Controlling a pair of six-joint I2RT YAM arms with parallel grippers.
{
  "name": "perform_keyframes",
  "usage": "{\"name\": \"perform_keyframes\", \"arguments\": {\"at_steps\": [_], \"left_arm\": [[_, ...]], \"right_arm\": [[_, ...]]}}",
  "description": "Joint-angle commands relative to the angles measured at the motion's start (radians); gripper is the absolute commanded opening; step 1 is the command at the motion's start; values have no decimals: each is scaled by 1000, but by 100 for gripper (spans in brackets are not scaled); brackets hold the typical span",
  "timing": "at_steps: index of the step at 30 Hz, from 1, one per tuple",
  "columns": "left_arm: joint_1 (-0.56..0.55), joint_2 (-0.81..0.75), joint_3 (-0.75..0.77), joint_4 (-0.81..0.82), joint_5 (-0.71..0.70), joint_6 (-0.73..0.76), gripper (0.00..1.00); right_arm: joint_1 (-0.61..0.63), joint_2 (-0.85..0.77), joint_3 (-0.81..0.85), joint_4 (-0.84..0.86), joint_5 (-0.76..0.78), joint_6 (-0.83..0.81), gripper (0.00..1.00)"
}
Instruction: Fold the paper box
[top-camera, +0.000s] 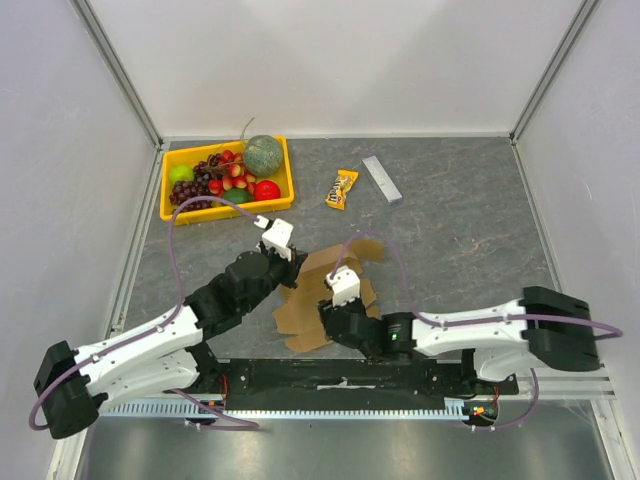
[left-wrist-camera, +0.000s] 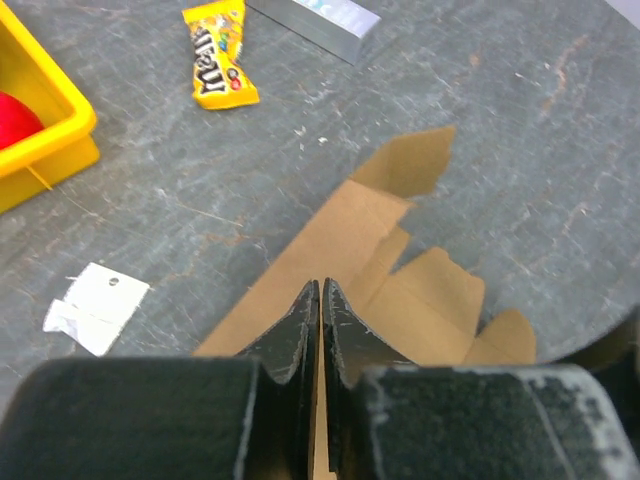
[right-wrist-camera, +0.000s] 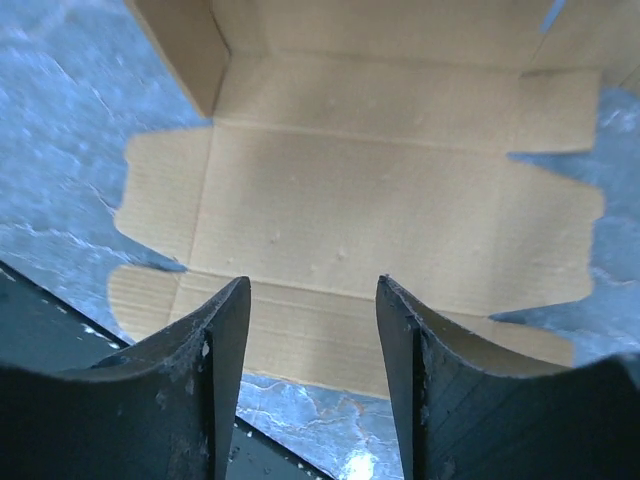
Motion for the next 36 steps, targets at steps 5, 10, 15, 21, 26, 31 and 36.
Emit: {"name": "perform_keyframes", "arguments": {"at_steps": [5,10,15,21,26,31,36], "left_arm": [[138,86,44,119,163,24,2],[141,153,16,171,213,18,2],[139,202,10,197,258,23,2],[141,259,7,212,247,26,2],[139,301,-1,235,206,29,2],[141,330,-2,246,193,35,2],[141,335,-18,260,199,31,2]], "right_arm": [[-249,-332,-17,-119,-136,-139,50],[-477,-400,-35,-122,-262,-208,38],[-640,-317,-34,-76,-426,-262,29],[-732,-220,-52,17,-567,-296,23],[-761,-156,-64,106,-610,-300,21],[-774,-88,-55,128,-613,-310,17],[-778,-19,-46,135,-586,-319,15]]}}
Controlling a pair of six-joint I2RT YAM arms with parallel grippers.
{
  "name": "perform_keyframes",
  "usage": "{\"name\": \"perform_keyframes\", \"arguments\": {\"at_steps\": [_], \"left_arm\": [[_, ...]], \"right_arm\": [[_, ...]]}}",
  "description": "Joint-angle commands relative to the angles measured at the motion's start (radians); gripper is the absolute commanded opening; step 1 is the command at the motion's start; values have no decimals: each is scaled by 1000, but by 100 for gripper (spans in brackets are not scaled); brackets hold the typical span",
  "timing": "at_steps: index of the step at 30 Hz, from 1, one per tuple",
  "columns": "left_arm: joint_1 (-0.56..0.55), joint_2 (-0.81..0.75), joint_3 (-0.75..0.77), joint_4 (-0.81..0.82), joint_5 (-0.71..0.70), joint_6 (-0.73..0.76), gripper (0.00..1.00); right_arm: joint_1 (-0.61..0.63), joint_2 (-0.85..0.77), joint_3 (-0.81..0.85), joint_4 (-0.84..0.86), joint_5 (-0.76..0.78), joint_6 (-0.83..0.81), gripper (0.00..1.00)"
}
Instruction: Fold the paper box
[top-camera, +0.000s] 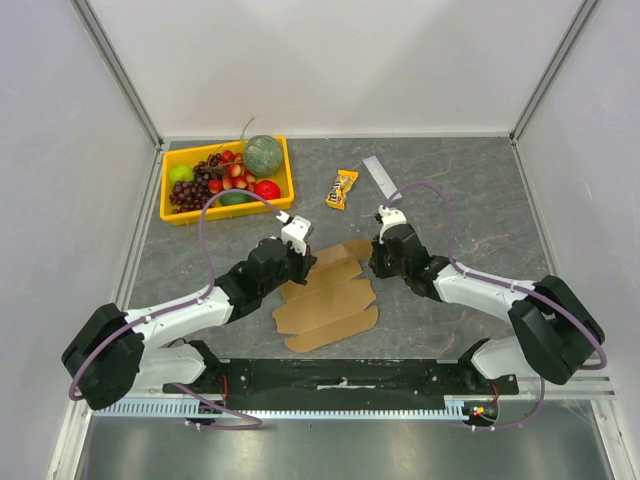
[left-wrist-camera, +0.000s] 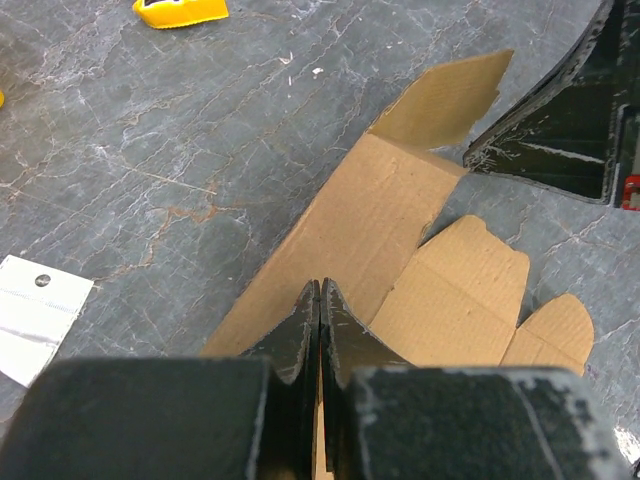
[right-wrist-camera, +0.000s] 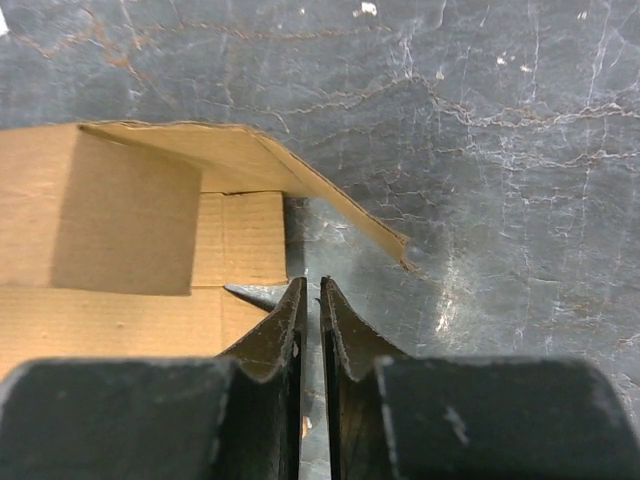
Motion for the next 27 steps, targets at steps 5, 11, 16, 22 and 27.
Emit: {"name": "perform_keyframes", "arguments": {"at_steps": [5,11,16,22,27], "left_arm": [[5,10,-26,68,9,13,2],[5,6,-48,74,23,5,2],[5,-4,-64,75,26,-3,2],[5,-3,-72,79,29,-7,2],[5,5,-69,85,34,-7,2]], "right_arm": [[-13,97,22,72,-10,-29,13],[-21,140,25,107,-43,-19,12],[-25,175,25,130,-77,-9,10],[-27,185,19,150,-103,4,9],[-29,169,7,173,-158,4,8]]}}
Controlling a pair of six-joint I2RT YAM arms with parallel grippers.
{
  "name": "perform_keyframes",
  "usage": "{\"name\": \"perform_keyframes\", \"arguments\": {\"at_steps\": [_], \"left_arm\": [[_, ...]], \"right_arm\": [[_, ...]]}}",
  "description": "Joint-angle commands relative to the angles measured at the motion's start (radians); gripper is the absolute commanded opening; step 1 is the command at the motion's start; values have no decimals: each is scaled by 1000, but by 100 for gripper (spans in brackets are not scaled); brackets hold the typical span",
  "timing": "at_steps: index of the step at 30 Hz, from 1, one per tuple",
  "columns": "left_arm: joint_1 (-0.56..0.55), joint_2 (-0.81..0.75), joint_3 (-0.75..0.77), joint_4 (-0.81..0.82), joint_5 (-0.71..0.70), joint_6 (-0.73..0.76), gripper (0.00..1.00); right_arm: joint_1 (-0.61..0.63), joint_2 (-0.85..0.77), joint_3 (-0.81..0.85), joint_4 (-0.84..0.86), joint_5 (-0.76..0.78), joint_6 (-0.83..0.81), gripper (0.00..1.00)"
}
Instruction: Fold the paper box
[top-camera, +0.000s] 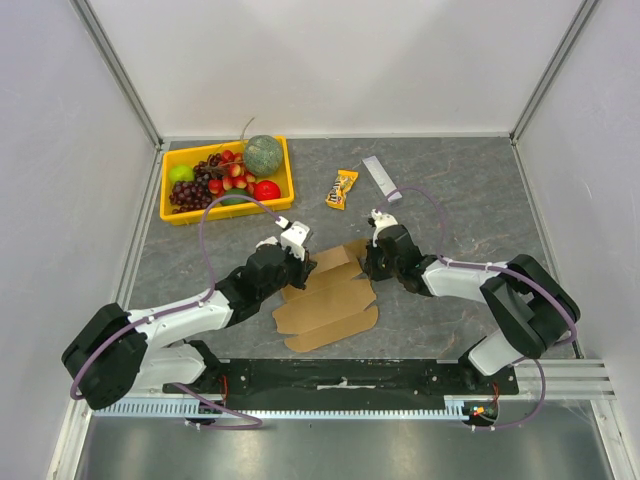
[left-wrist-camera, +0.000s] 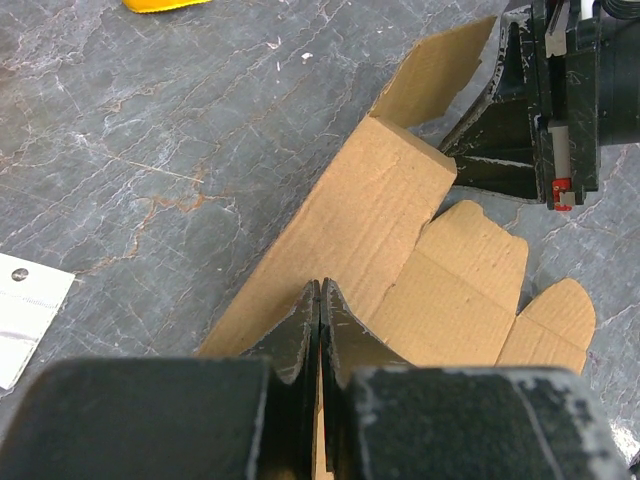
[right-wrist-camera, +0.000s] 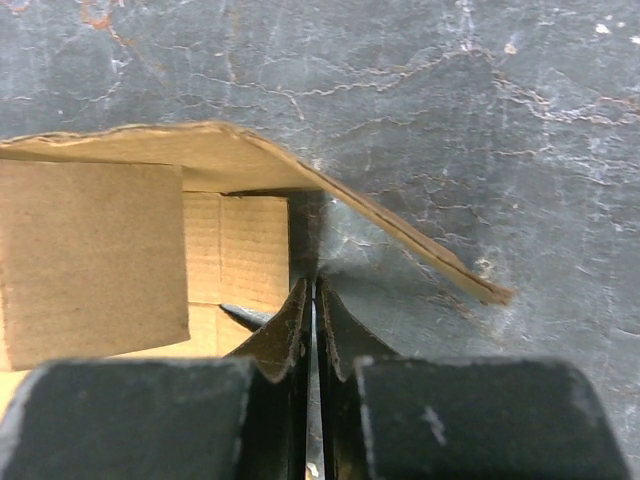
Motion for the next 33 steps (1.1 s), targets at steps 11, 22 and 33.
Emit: {"name": "perform_keyframes", "arguments": {"at_steps": [11,22,33], "left_arm": [[4,1,-20,17,9,-10,2],[4,-11,-26,21,14,-10,2],[4,-12,-30,21,20,-17,2]], "right_arm": [[-13,-5,-6,134,-176,6,8],[-18,75,12,185,-316,12,6],[-16,126,-5,283,-412,57,6]]}}
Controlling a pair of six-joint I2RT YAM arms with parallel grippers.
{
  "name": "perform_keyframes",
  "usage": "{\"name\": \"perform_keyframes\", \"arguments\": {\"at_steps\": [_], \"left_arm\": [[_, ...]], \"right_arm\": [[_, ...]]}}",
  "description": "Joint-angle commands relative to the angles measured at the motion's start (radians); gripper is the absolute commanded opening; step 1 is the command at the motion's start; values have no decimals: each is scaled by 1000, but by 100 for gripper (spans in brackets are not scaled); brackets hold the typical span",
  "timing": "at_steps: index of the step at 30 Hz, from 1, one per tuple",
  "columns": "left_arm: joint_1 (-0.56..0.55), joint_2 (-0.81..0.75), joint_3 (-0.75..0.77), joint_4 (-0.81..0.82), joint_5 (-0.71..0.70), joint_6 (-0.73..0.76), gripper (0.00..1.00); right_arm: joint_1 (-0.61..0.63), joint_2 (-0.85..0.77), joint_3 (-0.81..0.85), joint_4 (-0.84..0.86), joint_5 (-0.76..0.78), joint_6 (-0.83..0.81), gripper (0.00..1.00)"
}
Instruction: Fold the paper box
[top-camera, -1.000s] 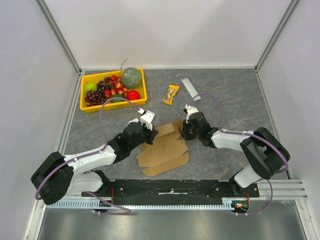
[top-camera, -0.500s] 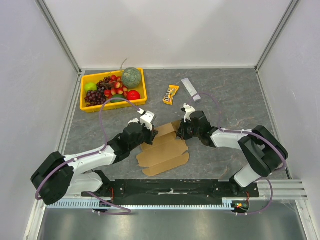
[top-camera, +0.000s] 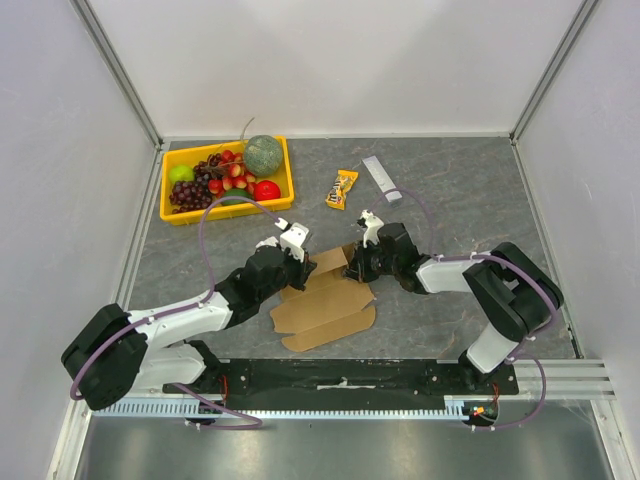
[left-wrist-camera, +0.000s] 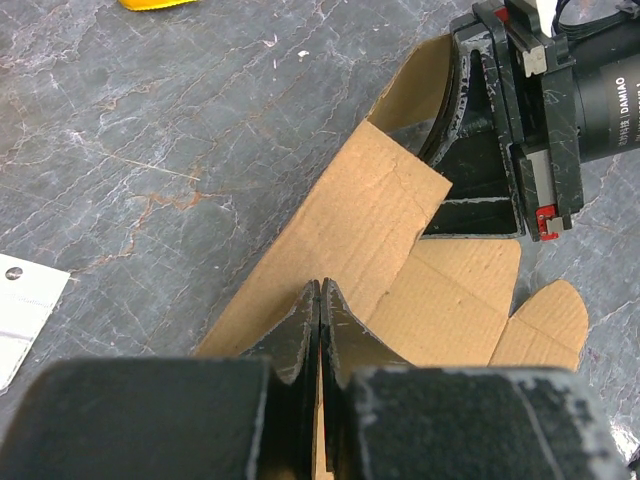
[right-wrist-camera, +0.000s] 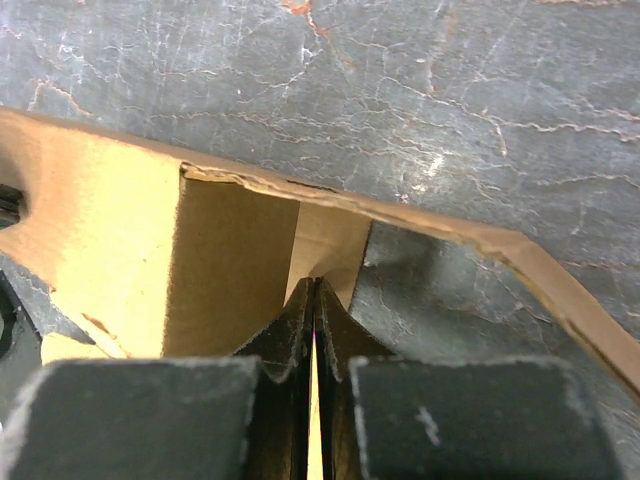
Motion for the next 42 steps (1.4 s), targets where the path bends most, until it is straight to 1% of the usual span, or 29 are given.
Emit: {"name": "perform_keyframes", "arguments": {"at_steps": [1,7,10,11,13,19,22,24,29,36,42], "left_arm": [[2,-9,-14,1,14,-17,2],[4,-13,-17,1,14,-17,2],[4,-13,-20,1,14,-17,2],[4,-16,-21,1,12,-17,2],[4,-18,-24,1,14,-17,2],[4,-21,-29,3,12,-15,2],[4,-22,-32,3,9,-17,2],[4,-24,-33,7,11,-20,2],[4,-22,-33,12,12,-21,2],[4,-27,-33,12,12,-20,2],[4,-25,-33,10,12,-23,2]], "right_arm": [[1,22,-5,72,-55,25,6],[2,32,-5,74,-47,28,5],[2,34,11,17,-1,8,4],[2,20,9,-14,37,4,2],[2,-20,0,-41,109,-7,1],[2,-153,9,-155,232,-53,2],[1,-222,6,-170,266,-64,1],[-1,-235,11,-173,246,-68,1],[-2,-198,32,-143,114,-64,1],[-4,-164,8,-29,-57,-22,1],[-21,-173,-21,38,-110,5,0]]}}
